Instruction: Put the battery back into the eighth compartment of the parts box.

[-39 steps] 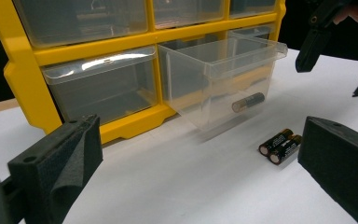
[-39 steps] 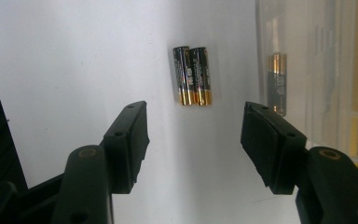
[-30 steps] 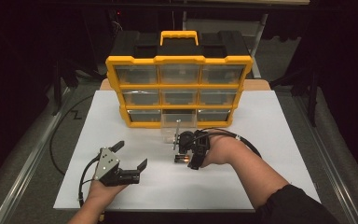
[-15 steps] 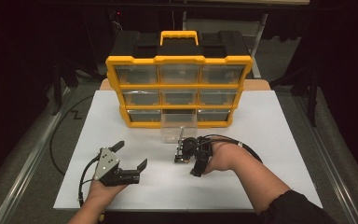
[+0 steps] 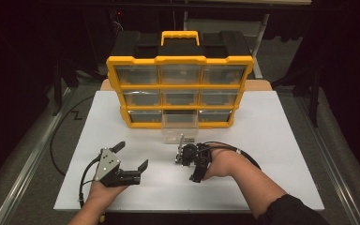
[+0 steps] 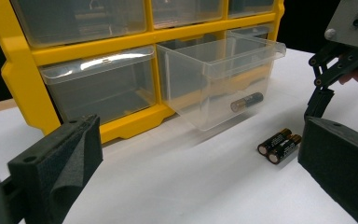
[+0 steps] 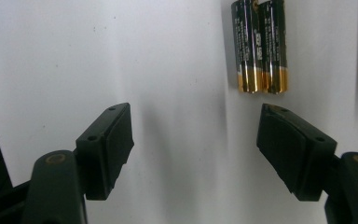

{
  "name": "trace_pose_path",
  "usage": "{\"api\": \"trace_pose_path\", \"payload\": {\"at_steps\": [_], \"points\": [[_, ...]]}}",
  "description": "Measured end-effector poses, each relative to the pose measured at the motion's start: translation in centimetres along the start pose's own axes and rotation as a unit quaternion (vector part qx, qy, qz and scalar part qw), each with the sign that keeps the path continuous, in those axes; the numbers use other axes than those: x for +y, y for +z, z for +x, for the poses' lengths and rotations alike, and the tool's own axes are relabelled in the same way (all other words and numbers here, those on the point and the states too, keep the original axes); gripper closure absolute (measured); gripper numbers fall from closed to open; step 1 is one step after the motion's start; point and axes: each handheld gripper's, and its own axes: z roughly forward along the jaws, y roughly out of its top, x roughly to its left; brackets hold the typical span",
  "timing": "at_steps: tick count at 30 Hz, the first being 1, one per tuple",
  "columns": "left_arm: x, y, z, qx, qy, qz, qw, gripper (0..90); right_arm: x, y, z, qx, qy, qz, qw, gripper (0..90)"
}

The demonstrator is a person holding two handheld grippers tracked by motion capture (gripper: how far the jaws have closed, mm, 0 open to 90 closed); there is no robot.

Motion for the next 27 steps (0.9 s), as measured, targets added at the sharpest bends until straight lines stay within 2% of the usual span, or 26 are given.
{"api": "trace_pose_path", "payload": {"at_steps": [2, 6, 7, 8, 9, 10, 11, 13, 14, 15, 21, 27], "points": [[0.0, 0.0, 0.0, 0.000, 0.000, 0.000, 1.0000, 0.7, 0.1, 0.2, 0.0, -0.004, -0.004, -0.010, 0.9999, 30.0], [0.0, 0.0, 0.0, 0.000, 0.000, 0.000, 1.0000, 0.7, 0.5, 0.3, -0.1, -0.004, -0.001, -0.010, 0.9999, 31.6], [0.0, 0.0, 0.0, -0.001, 0.001, 0.000, 1.0000, 0.7, 0.6, 0.3, -0.2, -0.007, -0.007, -0.013, 0.9999, 32.1], [0.0, 0.0, 0.0, -0.001, 0.000, 0.000, 1.0000, 0.7, 0.7, 0.3, -0.2, -0.004, -0.003, -0.010, 0.9999, 32.6], [0.0, 0.0, 0.0, -0.001, 0.001, 0.001, 1.0000, 0.7, 0.8, 0.4, -0.3, -0.007, -0.009, -0.017, 0.9998, 32.9], [0.0, 0.0, 0.0, -0.001, 0.001, 0.001, 1.0000, 0.7, 0.9, 0.4, -0.3, -0.009, -0.007, -0.011, 0.9999, 33.6], [0.0, 0.0, 0.0, -0.001, 0.001, 0.001, 1.0000, 0.7, 1.0, 0.6, -0.3, -0.009, -0.011, -0.019, 0.9997, 34.2], [0.0, 0.0, 0.0, -0.002, 0.000, 0.000, 1.0000, 0.7, 1.2, 0.6, -0.3, -0.012, -0.011, -0.016, 0.9997, 35.8], [0.0, 0.0, 0.0, -0.001, 0.000, 0.000, 1.0000, 0.7, 1.3, 0.7, -0.4, -0.014, -0.015, -0.022, 0.9995, 36.6], [0.0, 0.0, 0.0, -0.002, 0.000, 0.000, 1.0000, 0.7, 1.4, 0.6, -0.4, -0.016, -0.010, -0.014, 0.9997, 37.6], [0.0, -0.1, 0.0, -0.003, 0.001, 0.001, 1.0000, 0.7, 1.9, 0.6, -0.8, -0.029, -0.018, -0.023, 0.9992, 46.8], [0.0, 0.0, 0.0, -0.004, 0.000, 0.000, 1.0000, 0.7, 2.1, 0.6, -1.1, -0.029, -0.018, -0.021, 0.9992, 54.2]]}}
